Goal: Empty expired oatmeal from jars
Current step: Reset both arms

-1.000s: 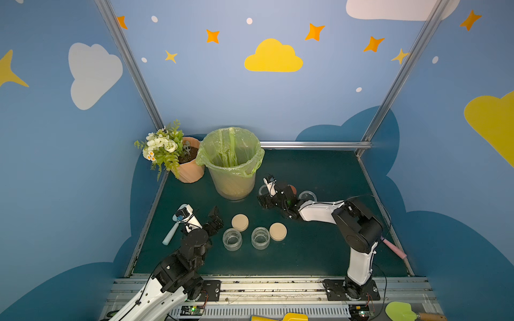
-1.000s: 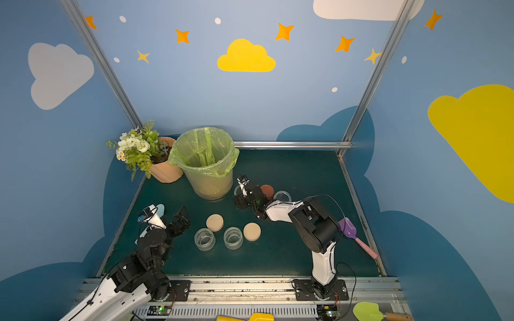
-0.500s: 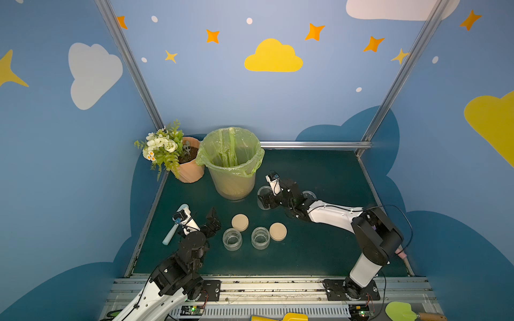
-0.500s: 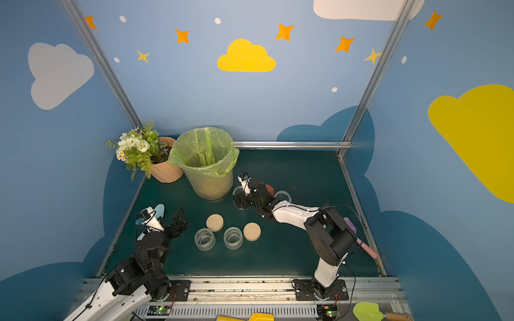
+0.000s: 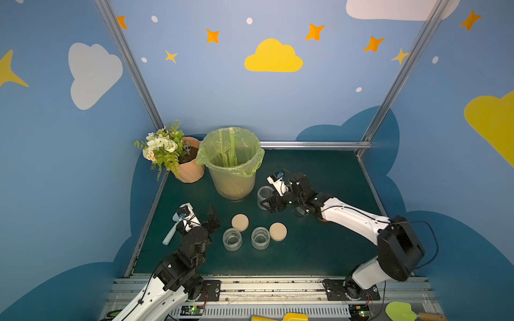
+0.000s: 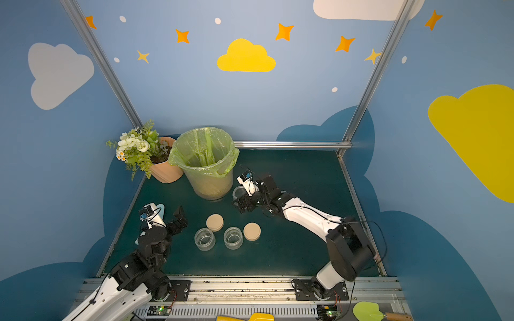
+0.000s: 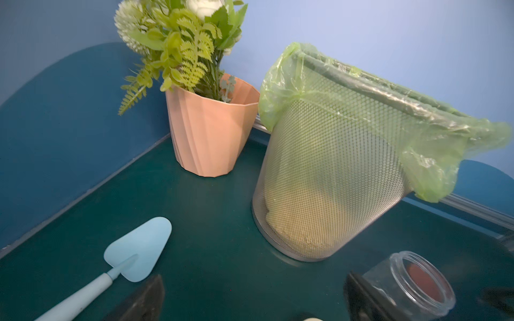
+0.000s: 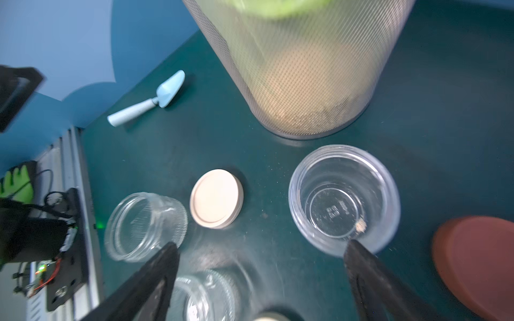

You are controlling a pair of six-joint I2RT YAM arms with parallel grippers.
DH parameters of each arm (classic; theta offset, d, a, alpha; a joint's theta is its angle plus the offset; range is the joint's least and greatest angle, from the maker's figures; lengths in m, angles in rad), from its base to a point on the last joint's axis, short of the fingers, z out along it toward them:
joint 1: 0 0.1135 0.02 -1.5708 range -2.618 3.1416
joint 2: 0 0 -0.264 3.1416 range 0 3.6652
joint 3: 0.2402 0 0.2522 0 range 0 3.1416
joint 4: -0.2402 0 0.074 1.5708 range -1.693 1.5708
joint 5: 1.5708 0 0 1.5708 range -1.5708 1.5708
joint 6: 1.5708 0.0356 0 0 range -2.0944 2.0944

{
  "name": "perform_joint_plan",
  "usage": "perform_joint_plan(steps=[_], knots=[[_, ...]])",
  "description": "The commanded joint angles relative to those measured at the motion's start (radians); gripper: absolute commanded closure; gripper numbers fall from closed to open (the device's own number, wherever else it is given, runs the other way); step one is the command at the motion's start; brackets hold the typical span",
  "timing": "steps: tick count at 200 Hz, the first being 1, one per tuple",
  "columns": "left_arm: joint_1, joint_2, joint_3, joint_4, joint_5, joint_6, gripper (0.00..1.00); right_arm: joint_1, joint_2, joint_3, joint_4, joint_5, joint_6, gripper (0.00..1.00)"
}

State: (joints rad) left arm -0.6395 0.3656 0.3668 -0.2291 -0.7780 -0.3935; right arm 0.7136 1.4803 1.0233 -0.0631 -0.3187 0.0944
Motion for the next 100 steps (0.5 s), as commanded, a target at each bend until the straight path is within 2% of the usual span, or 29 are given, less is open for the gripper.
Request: perform_joint_plan(steps=[1, 26, 54, 72, 100], knots=[[0.062, 0.036, 0.026, 0.097, -0.034, 0.088, 0.00, -0.034, -0.152, -0.040, -0.083, 0.008, -0.016, 0.07], [0.181, 0.112, 0.018, 0.176, -0.015, 0.092, 0.00, -0.093, -0.326, -0.106, -0.141, 0.107, -0.014, 0.07], [0.340, 0.205, -0.013, 0.294, 0.089, 0.115, 0.00, -0.177, -0.485, -0.188, -0.188, 0.257, -0.015, 0.07], [0.431, 0.268, -0.059, 0.420, 0.165, 0.118, 0.00, -0.232, -0.546, -0.230, -0.211, 0.406, -0.001, 0.07], [0.514, 0.367, -0.097, 0.560, 0.205, 0.180, 0.00, -0.334, -0.596, -0.298, -0.157, 0.536, 0.070, 0.07]])
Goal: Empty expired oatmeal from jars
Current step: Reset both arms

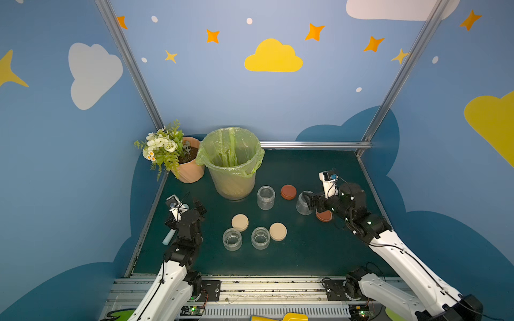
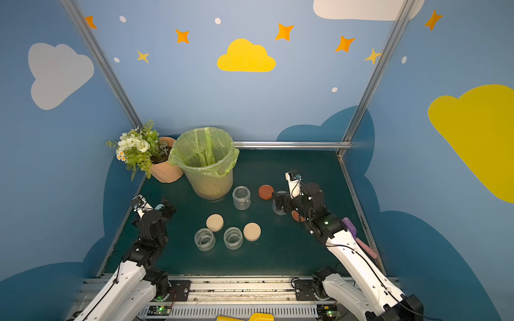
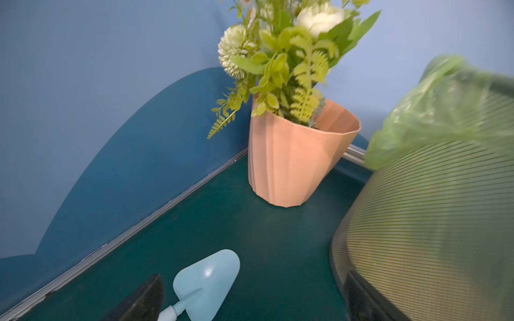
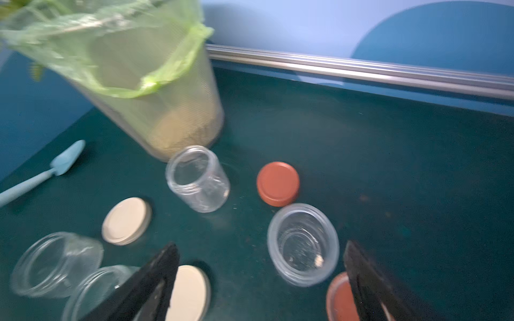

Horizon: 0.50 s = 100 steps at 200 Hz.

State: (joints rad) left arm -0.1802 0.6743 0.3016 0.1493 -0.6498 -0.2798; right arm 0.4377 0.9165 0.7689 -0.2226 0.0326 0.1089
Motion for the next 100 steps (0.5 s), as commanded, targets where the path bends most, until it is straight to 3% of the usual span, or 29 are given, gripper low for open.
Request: perform_joint_plan(steps=[1, 34, 53, 100], knots=[[0.058, 0.062, -0.033, 0.184, 0.080, 0.070, 0.00, -0.062, -0.034, -0.047, 0.006, 0.190, 0.058, 0.07], [0.186, 0.213, -0.102, 0.430, 0.249, 0.078, 0.00, -0.135, -0.075, -0.238, 0.310, 0.347, 0.014, 0.07], [0.204, 0.340, -0.102, 0.532, 0.297, 0.124, 0.00, -0.176, -0.056, -0.299, 0.424, 0.381, -0.017, 0.07], [0.224, 0.595, -0.111, 0.764, 0.416, 0.138, 0.00, -0.294, 0.115, -0.407, 0.692, 0.334, -0.009, 0.07]])
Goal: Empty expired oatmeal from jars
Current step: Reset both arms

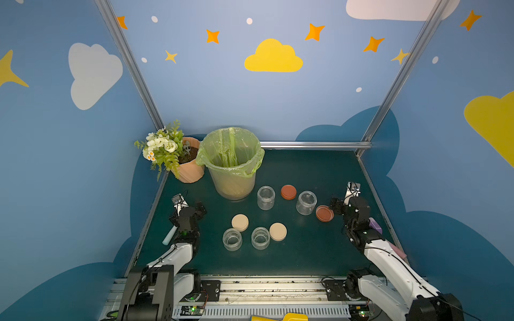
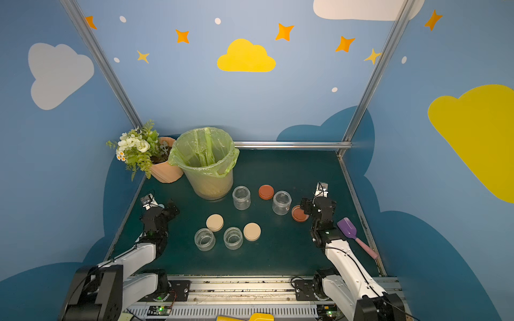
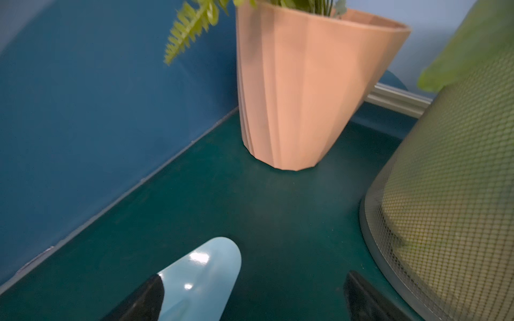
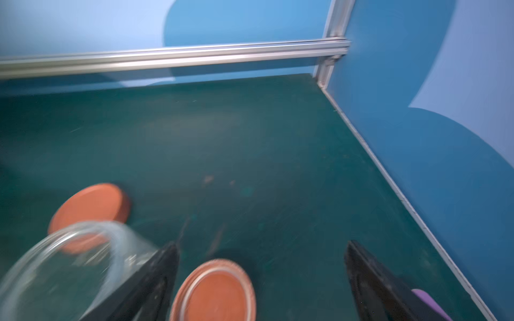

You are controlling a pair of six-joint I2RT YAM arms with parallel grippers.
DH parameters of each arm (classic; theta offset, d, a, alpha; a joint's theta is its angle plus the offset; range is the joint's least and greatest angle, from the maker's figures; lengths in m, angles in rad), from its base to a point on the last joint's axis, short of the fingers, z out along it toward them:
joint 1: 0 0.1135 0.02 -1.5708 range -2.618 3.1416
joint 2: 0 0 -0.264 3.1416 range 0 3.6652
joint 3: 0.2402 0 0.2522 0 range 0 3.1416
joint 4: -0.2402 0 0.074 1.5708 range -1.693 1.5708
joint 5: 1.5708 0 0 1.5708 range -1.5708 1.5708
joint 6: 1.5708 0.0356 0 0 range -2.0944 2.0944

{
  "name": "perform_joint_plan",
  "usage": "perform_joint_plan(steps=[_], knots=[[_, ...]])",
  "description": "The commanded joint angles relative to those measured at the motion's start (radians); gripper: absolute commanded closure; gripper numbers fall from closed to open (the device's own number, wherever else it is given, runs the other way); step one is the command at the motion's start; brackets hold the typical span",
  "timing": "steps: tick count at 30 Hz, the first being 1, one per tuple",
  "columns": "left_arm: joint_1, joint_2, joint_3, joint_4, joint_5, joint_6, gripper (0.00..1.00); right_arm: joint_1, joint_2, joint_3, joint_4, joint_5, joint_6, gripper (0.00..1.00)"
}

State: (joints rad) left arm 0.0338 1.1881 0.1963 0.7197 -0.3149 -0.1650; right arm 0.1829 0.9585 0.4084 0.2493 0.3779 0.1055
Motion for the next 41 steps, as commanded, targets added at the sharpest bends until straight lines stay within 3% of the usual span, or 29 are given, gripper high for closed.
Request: perform_joint_plan(steps=[1, 7, 10, 14, 16, 20, 27, 41], knots=[[0.011, 0.086, -0.004, 0.196, 0.085, 0.024, 0.00, -0.040, 0.078, -0.048, 0.224, -0.015, -0.007, 0.07], [0.012, 0.213, 0.049, 0.216, 0.147, 0.044, 0.00, -0.079, 0.330, -0.155, 0.621, -0.062, -0.066, 0.07], [0.007, 0.276, 0.051, 0.268, 0.146, 0.051, 0.00, -0.119, 0.457, -0.155, 0.740, -0.175, -0.052, 0.07], [-0.006, 0.283, 0.085, 0.217, 0.168, 0.080, 0.00, -0.120, 0.576, -0.118, 0.801, -0.206, -0.069, 0.07], [-0.008, 0.284, 0.088, 0.215, 0.164, 0.081, 0.00, -0.120, 0.553, -0.104, 0.741, -0.221, -0.073, 0.07], [-0.008, 0.304, 0.160, 0.106, 0.180, 0.089, 0.00, -0.108, 0.552, -0.027, 0.584, -0.136, -0.055, 0.07], [-0.011, 0.318, 0.214, 0.020, 0.161, 0.083, 0.00, -0.107, 0.553, -0.028, 0.587, -0.136, -0.054, 0.07], [-0.015, 0.320, 0.216, 0.015, 0.165, 0.092, 0.00, -0.103, 0.555, -0.023, 0.583, -0.132, -0.058, 0.07]])
